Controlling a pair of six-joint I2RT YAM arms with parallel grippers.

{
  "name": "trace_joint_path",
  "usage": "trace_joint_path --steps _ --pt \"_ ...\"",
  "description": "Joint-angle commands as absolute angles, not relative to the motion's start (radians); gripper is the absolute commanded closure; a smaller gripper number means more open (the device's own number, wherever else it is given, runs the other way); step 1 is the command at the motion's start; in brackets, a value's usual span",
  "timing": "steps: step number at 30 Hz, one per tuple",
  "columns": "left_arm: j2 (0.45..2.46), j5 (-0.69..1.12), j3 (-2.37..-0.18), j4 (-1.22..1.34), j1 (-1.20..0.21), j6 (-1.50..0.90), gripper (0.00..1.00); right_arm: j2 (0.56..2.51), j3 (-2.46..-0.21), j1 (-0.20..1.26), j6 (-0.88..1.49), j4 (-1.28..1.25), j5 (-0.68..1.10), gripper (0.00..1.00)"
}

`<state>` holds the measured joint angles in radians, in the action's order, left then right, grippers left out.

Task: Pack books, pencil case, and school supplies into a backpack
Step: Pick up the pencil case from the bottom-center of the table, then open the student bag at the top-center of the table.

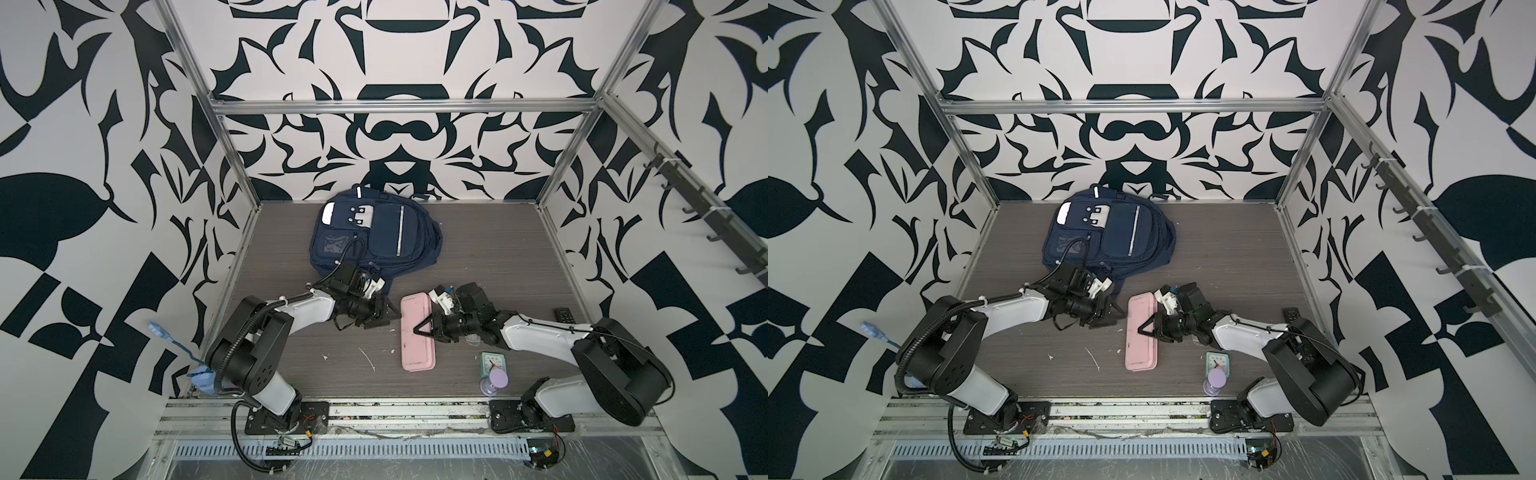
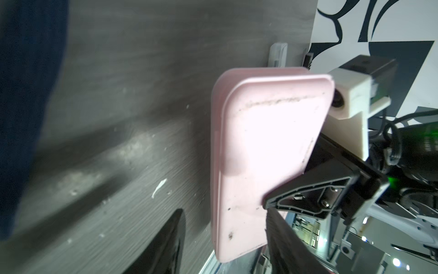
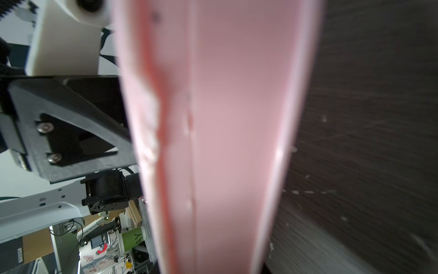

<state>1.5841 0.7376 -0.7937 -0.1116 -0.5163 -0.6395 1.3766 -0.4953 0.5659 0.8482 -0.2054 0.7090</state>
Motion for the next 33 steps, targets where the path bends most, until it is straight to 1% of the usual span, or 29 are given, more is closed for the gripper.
trace_joint_path --steps 1,7,12,19,21,24,33 --pt "1.565 0.617 -0.896 -0.255 -0.512 -0.542 0.42 1.298 -0.559 0.490 0.780 -0.114 0.716 0.69" --pt "1.645 0.456 -1.142 -0.354 -0.511 -0.486 0.42 1.245 -0.658 0.350 0.712 -0.001 0.745 0.70" --pt "1.790 0.345 -1.403 -0.474 -0.514 -0.434 0.42 1.276 -0.736 0.268 0.715 -0.011 0.760 0.72" --pt "1.988 0.166 -1.725 -0.691 -0.516 -0.361 0.40 1.335 -0.811 0.171 0.746 -0.061 0.796 0.72" --pt "2.057 0.101 -1.845 -0.778 -0.532 -0.326 0.39 1.352 -0.826 0.144 0.751 -0.065 0.810 0.72" --pt "2.138 0.013 -1.968 -0.858 -0.569 -0.281 0.39 1.374 -0.833 0.111 0.773 -0.095 0.835 0.72" --pt "2.303 -0.263 -2.213 -0.993 -0.673 -0.175 0.35 1.355 -0.800 0.078 0.801 -0.126 0.867 0.70"
